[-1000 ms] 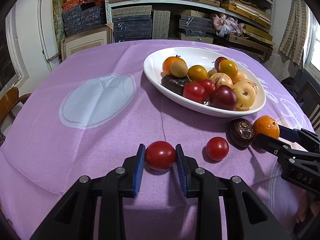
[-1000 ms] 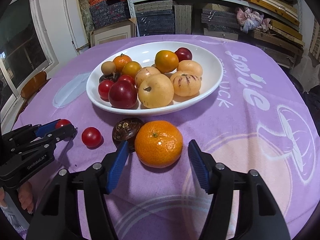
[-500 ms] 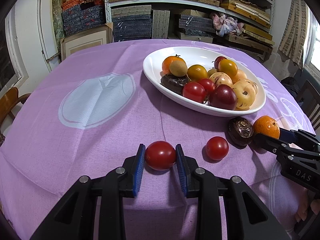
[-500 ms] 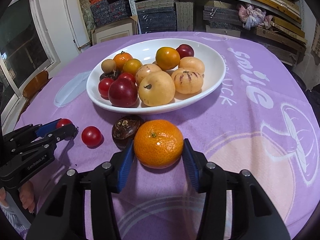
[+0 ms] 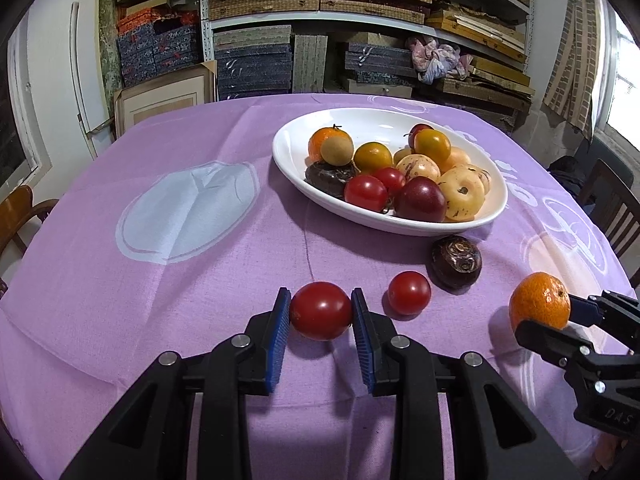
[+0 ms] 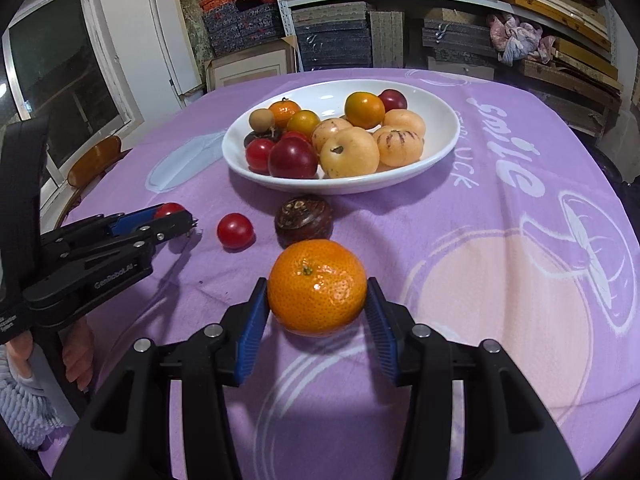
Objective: Organize fruits
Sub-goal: 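Carry both fruits onto the white plate and open both grippers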
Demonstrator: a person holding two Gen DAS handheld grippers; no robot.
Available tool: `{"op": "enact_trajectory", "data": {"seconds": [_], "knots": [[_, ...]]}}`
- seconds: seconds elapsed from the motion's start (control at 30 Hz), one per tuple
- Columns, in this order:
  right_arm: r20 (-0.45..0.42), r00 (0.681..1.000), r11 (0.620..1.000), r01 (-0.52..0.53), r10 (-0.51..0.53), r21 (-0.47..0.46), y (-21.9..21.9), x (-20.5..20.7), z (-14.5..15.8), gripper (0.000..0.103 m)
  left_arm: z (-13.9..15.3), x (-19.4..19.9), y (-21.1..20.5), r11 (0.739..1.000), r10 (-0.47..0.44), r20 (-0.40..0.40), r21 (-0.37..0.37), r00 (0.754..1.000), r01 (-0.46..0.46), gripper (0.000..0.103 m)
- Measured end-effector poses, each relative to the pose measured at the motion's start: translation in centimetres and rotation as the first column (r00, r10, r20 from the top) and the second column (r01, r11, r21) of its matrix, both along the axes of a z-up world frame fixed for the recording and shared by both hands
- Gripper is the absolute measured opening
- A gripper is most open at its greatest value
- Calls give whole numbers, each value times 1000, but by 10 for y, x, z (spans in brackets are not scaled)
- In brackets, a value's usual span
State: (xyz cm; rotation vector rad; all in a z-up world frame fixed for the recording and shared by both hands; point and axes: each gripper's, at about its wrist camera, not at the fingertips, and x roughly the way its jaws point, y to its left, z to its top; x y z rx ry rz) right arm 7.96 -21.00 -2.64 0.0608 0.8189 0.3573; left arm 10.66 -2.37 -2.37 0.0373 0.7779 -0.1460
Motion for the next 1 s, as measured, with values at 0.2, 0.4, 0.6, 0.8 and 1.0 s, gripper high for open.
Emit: {"op": "enact_trajectory", "data": {"seconds": [0.2, 0.4, 0.6, 0.8, 1.0], "knots": [[89, 995, 998, 43, -47, 42, -19, -15, 33, 47, 23, 1, -1, 1000, -2, 51, -3, 999, 3, 31], [142, 986, 996, 82, -85, 30, -38, 13, 78, 47, 61, 32, 0, 1000, 13, 101, 26, 995, -16, 31], [174, 979, 994, 105, -102, -6, -34, 65, 109, 47, 89, 75, -14, 998, 15, 149, 55, 989, -23, 31], [150, 983, 992, 114, -104, -61, -16, 134, 105, 47, 81, 130, -29, 998, 38, 109, 53, 993, -44, 31], [102, 992, 986, 90, -76, -141, 4, 185, 80, 47, 67, 192, -45, 998, 48, 19, 43, 999, -49, 31]]}}
